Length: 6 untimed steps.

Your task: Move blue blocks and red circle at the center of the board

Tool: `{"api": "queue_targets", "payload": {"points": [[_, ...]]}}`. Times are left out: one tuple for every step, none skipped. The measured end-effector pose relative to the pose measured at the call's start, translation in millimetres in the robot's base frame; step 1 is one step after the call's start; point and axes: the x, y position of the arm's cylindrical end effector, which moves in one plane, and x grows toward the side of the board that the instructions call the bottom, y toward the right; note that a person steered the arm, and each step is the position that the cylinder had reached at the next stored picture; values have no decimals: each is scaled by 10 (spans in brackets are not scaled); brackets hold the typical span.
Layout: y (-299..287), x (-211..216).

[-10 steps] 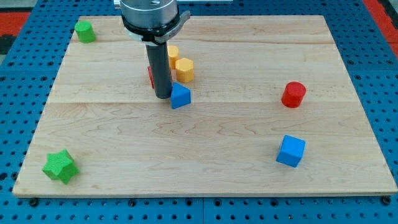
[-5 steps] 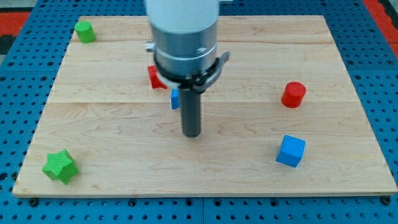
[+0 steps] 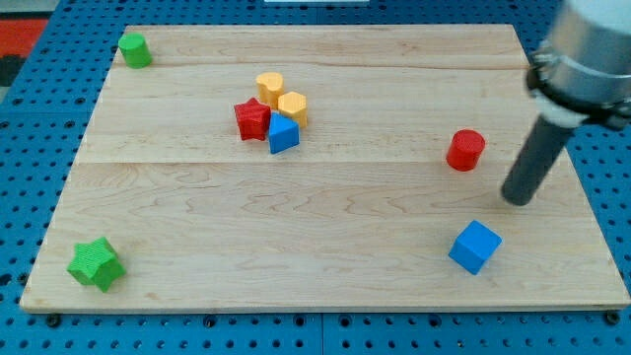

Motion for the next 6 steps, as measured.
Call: {"api": "queue_targets", "payload": {"points": [[-413, -403], [-868, -1013], [-1408, -1274], [-1802, -1172], [-1321, -907], [-1811, -997]]}}
